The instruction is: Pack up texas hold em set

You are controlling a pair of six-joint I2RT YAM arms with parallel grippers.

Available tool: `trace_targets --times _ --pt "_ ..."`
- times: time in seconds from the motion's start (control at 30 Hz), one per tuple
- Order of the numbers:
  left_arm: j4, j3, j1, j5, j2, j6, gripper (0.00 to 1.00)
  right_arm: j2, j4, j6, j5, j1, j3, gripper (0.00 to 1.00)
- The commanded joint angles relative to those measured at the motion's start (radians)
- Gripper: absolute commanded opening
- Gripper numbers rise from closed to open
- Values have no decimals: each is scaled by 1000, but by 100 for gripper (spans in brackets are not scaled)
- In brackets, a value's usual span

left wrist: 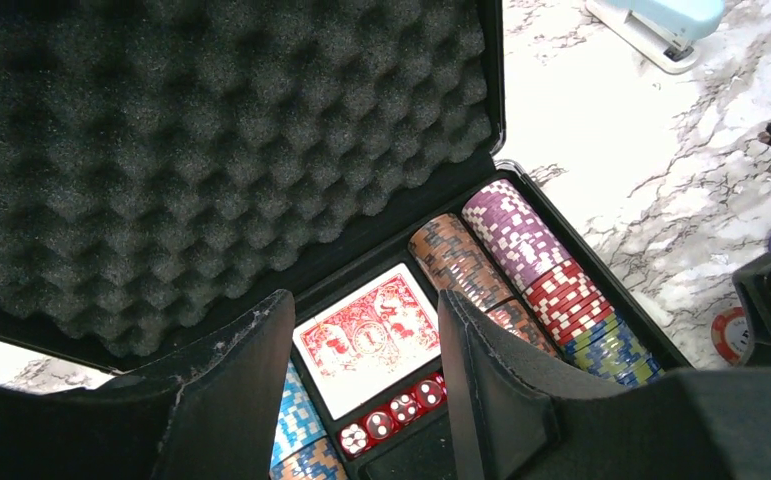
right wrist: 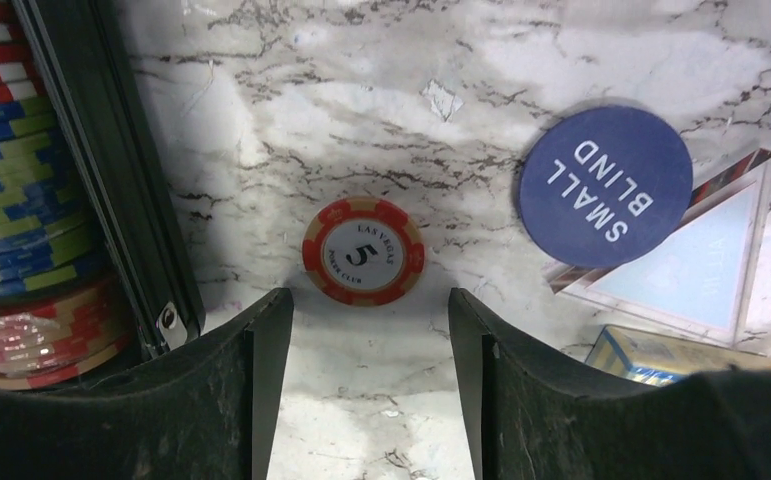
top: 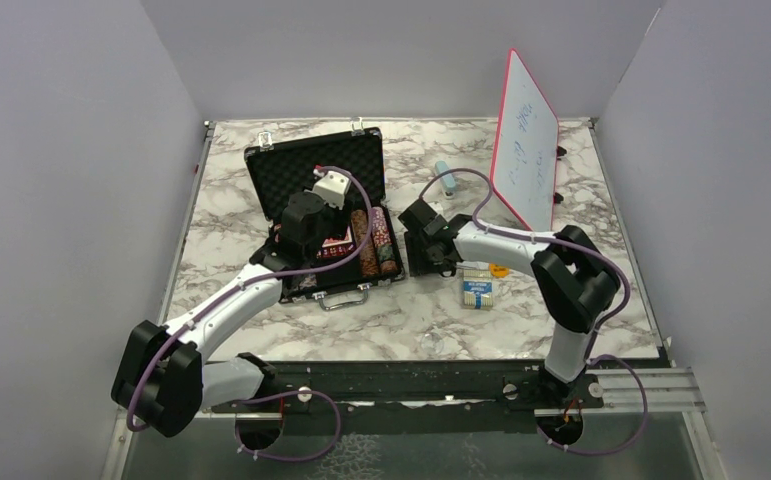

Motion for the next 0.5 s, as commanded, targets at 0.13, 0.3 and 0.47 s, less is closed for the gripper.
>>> trace_targets --times 0.13,0.3,0.47 --pt "40 -23 0 -14 -34 -16 58 105 8 -23 7 -22 25 61" --pt "39 -22 -1 -7 -29 -16 59 133 14 -18 5 -24 18 58" --pt "31 -18 -1 3 -27 -14 59 137 20 -9 11 -24 2 51"
